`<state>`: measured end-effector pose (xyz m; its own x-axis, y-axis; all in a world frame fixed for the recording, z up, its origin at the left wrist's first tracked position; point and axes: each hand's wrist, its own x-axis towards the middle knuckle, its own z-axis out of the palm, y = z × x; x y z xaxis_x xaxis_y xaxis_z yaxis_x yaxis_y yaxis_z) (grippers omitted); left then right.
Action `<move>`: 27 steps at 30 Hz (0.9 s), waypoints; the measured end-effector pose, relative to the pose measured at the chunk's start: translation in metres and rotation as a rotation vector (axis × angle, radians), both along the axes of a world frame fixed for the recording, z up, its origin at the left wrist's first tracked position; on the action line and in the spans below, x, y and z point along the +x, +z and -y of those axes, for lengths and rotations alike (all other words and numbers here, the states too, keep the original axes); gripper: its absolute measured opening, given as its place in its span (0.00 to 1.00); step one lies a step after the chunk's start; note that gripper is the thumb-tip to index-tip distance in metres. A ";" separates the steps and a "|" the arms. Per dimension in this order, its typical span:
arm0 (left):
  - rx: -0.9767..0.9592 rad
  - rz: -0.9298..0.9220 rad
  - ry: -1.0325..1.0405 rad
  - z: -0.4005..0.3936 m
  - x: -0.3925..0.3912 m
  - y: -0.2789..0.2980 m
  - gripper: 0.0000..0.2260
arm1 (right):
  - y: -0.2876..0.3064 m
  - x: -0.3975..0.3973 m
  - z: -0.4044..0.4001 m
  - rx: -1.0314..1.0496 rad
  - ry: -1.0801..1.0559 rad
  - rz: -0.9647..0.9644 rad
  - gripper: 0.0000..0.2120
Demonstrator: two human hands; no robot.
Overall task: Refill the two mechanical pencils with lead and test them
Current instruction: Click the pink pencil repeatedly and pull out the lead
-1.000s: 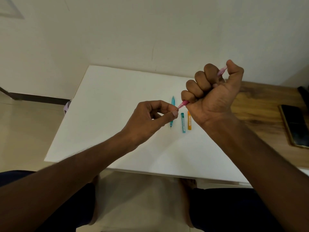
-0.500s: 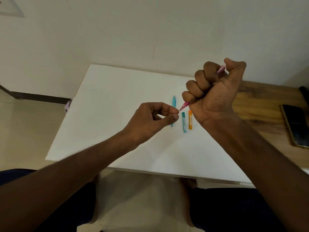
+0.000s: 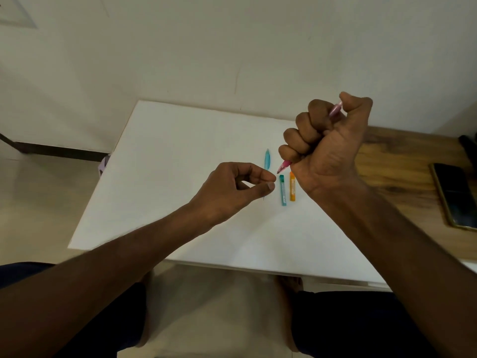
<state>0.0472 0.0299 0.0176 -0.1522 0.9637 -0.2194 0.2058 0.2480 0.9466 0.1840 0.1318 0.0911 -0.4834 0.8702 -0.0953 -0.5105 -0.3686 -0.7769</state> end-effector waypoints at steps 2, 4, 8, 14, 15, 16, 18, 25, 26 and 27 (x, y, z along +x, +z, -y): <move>-0.023 -0.026 -0.003 0.000 0.000 0.000 0.06 | 0.001 -0.001 -0.001 0.007 -0.023 0.050 0.23; -0.042 -0.039 -0.012 0.000 0.000 0.000 0.08 | 0.000 -0.001 -0.001 -0.002 -0.026 0.065 0.23; -0.046 -0.023 -0.019 0.000 0.001 0.002 0.08 | -0.003 0.000 0.000 -0.055 0.027 0.005 0.25; -0.054 -0.042 -0.018 -0.001 0.000 0.001 0.07 | -0.003 -0.001 -0.003 -0.046 -0.054 0.045 0.24; -0.066 -0.043 -0.021 -0.001 0.000 0.000 0.07 | -0.003 -0.001 -0.004 -0.049 -0.062 0.036 0.24; -0.071 -0.043 -0.026 -0.001 0.000 0.000 0.07 | -0.003 -0.001 -0.004 -0.054 -0.060 0.018 0.24; -0.058 -0.032 -0.035 0.000 0.000 -0.001 0.07 | -0.005 0.001 -0.005 -0.070 -0.030 -0.028 0.24; -0.036 -0.040 -0.044 0.000 0.000 0.001 0.07 | -0.010 0.002 -0.009 -0.116 -0.050 -0.042 0.27; -0.044 -0.044 -0.048 -0.001 0.001 0.001 0.08 | -0.010 0.002 -0.009 -0.114 -0.076 -0.028 0.25; -0.051 -0.051 -0.053 -0.001 0.001 0.001 0.08 | -0.011 0.002 -0.009 -0.114 -0.094 -0.019 0.25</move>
